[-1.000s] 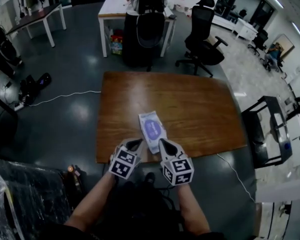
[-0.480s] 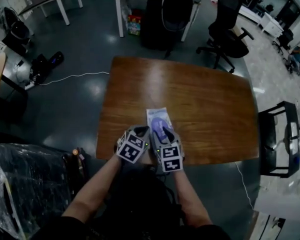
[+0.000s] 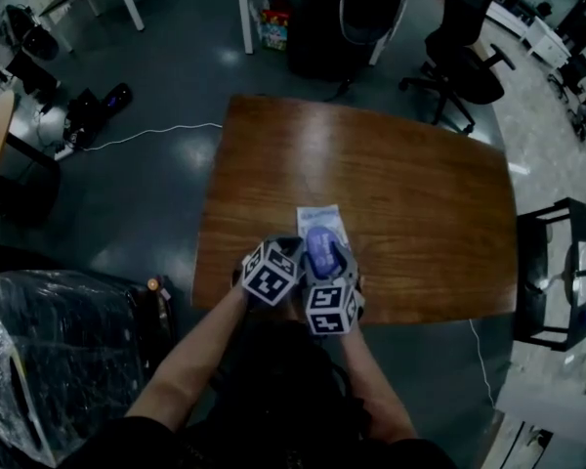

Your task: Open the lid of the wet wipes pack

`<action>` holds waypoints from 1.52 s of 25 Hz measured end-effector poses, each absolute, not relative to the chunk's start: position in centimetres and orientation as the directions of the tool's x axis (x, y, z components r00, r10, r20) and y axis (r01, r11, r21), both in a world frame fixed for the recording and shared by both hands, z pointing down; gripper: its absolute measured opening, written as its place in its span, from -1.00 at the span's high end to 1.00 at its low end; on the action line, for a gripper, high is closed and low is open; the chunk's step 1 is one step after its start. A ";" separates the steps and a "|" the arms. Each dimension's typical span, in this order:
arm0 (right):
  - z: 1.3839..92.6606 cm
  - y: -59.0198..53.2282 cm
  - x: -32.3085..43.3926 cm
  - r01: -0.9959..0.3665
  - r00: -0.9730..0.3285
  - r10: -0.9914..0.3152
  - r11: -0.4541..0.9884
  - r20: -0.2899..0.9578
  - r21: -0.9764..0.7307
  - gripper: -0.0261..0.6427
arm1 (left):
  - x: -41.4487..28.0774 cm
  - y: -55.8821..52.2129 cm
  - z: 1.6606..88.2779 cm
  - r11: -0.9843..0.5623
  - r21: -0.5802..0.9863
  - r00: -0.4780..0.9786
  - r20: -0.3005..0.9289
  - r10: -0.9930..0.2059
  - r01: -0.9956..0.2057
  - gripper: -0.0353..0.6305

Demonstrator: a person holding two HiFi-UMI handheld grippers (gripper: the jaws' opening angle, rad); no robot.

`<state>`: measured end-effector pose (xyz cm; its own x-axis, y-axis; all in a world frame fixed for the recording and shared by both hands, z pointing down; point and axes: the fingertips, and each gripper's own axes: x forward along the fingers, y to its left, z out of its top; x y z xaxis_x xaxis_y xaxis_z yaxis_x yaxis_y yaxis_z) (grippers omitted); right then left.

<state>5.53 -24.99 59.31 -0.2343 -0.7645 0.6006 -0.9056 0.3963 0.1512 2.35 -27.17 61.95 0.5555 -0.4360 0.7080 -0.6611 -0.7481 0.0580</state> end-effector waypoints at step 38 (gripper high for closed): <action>59.2 -25.0 6.5 -0.930 -0.230 -0.749 0.358 0.621 0.088 0.04 | 2.3 -27.2 63.1 -0.771 0.089 0.546 0.758 -0.358 -0.630 0.88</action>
<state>6.49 -24.96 59.21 -0.2295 -0.7490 0.6215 -0.9296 0.3578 0.0879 2.31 -27.19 63.13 0.5458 -0.3581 0.7575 -0.6302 -0.7713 0.0895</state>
